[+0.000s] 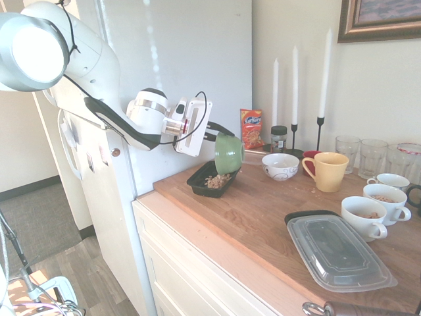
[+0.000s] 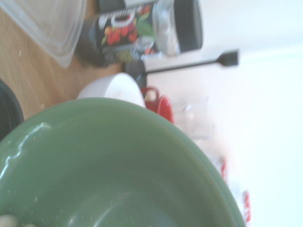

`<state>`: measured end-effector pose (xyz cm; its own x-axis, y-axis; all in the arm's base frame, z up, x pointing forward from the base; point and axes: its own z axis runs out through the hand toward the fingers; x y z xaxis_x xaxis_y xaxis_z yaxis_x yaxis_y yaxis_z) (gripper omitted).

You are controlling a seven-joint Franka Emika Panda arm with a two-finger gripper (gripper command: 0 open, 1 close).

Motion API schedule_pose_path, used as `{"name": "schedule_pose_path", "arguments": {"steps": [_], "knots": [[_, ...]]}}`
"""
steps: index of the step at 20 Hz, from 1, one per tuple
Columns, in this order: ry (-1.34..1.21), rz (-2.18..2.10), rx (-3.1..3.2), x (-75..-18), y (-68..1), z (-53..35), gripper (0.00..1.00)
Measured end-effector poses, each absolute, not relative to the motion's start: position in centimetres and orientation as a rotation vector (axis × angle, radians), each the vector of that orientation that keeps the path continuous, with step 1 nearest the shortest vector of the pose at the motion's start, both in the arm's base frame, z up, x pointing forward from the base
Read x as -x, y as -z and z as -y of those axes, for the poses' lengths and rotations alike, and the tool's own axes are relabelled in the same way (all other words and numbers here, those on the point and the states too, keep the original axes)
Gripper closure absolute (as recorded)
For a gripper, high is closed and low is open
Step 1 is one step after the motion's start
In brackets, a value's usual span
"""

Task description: Pour the cereal into the box

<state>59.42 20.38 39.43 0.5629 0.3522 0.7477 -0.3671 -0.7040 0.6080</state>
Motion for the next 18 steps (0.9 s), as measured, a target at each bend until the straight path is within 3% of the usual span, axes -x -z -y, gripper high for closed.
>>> {"name": "schedule_pose_path", "arguments": {"steps": [18], "knots": [[-1.302,-0.001,-2.037,-57.6,-40.6,-20.4,1.0]]}}
